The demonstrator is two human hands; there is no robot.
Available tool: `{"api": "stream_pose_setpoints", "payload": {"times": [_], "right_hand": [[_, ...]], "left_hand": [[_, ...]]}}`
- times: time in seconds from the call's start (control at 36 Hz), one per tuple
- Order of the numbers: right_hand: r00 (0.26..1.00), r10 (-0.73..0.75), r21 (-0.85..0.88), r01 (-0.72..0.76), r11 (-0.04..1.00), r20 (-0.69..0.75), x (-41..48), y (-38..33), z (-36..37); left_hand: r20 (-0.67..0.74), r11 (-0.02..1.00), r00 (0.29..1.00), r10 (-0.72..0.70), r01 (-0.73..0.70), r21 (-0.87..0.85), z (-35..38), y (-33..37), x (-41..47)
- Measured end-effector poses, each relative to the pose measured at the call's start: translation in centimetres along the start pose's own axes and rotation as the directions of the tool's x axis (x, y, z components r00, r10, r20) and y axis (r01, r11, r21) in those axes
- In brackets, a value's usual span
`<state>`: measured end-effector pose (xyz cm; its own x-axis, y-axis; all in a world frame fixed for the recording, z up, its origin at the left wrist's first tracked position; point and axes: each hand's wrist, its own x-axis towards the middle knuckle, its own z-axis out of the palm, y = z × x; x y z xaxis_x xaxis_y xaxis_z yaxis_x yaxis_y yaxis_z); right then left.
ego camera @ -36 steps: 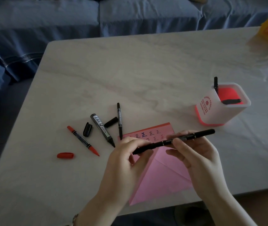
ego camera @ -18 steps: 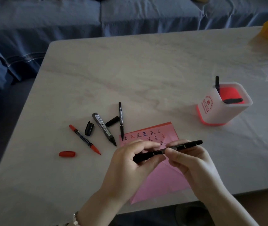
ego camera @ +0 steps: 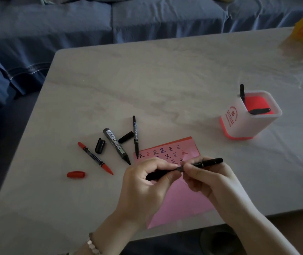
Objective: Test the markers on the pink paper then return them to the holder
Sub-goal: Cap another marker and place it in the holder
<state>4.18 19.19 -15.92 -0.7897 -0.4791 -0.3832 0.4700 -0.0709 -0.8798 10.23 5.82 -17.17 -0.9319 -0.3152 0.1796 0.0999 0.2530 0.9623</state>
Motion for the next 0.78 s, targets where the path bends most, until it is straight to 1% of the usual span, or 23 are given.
{"api": "stream_pose_setpoints", "payload": {"times": [0.11, 0.25, 0.36, 0.42, 0.44, 0.47, 0.5, 0.53, 0.58, 0.61, 0.64, 0.67, 0.69, 0.72, 0.75, 0.78], "right_hand": [[0.999, -0.025, 0.047, 0.026, 0.999, -0.022, 0.5, -0.2, 0.1], [0.993, -0.008, 0.043, 0.013, 0.999, -0.115, 1.6, 0.0, -1.1], [0.979, 0.001, 0.03, 0.005, 1.0, -0.202, 2.0, -0.6, -3.0], [0.965, -0.055, -0.034, 0.048, 0.998, -0.255, 2.0, -1.1, -4.1], [0.953, -0.125, -0.092, 0.103, 0.99, -0.277, 1.8, -1.4, -4.7], [0.929, -0.226, -0.165, 0.183, 0.969, -0.295, 1.6, -1.8, -5.3], [0.88, -0.354, -0.256, 0.281, 0.925, -0.316, 1.4, -2.2, -6.0], [0.797, -0.499, -0.371, 0.373, 0.85, -0.34, 1.1, -2.7, -6.7], [0.57, -0.748, -0.598, 0.483, 0.64, -0.341, 0.5, -3.9, -8.2], [0.464, -0.825, -0.672, 0.502, 0.544, -0.321, 0.2, -4.6, -8.8], [0.379, -0.874, -0.724, 0.505, 0.47, -0.304, 0.2, -5.2, -9.5], [0.321, -0.899, -0.759, 0.492, 0.426, -0.296, 0.3, -5.7, -10.2], [0.294, -0.906, -0.784, 0.462, 0.413, -0.304, 0.6, -6.0, -10.8], [0.295, -0.9, -0.801, 0.421, 0.425, -0.322, 1.1, -6.3, -11.4], [0.321, -0.883, -0.812, 0.37, 0.451, -0.344, 1.7, -6.3, -11.9], [0.368, -0.856, -0.819, 0.312, 0.481, -0.363, 2.4, -6.2, -12.4]], "left_hand": [[0.021, 0.992, 0.993, -0.117, 0.118, -0.046, 0.0, 0.1, 1.1], [0.146, 0.961, 0.956, -0.253, 0.266, -0.076, 1.2, -0.5, 2.7], [0.272, 0.945, 0.911, -0.31, 0.327, -0.017, 2.9, -0.8, 4.5], [0.332, 0.944, 0.886, -0.322, 0.328, 0.041, 4.0, -0.8, 5.5], [0.346, 0.949, 0.884, -0.314, 0.304, 0.085, 4.5, -0.9, 5.9], [0.347, 0.955, 0.89, -0.297, 0.267, 0.133, 4.9, -0.9, 6.3], [0.333, 0.957, 0.901, -0.277, 0.229, 0.176, 5.2, -1.0, 6.7], [0.308, 0.957, 0.915, -0.259, 0.2, 0.212, 5.3, -1.0, 7.1], [0.255, 0.952, 0.939, -0.231, 0.165, 0.257, 5.1, -1.0, 7.7], [0.238, 0.949, 0.947, -0.216, 0.146, 0.278, 4.7, -1.1, 7.8], [0.229, 0.944, 0.952, -0.202, 0.128, 0.303, 4.4, -1.2, 7.9], [0.223, 0.937, 0.955, -0.197, 0.116, 0.329, 4.0, -1.3, 7.8], [0.217, 0.929, 0.955, -0.201, 0.115, 0.351, 3.5, -1.5, 7.7], [0.211, 0.921, 0.953, -0.216, 0.127, 0.369, 3.1, -1.8, 7.5], [0.2, 0.913, 0.949, -0.244, 0.155, 0.379, 2.7, -2.1, 7.2], [0.187, 0.904, 0.942, -0.28, 0.193, 0.381, 2.3, -2.3, 6.9]]}}
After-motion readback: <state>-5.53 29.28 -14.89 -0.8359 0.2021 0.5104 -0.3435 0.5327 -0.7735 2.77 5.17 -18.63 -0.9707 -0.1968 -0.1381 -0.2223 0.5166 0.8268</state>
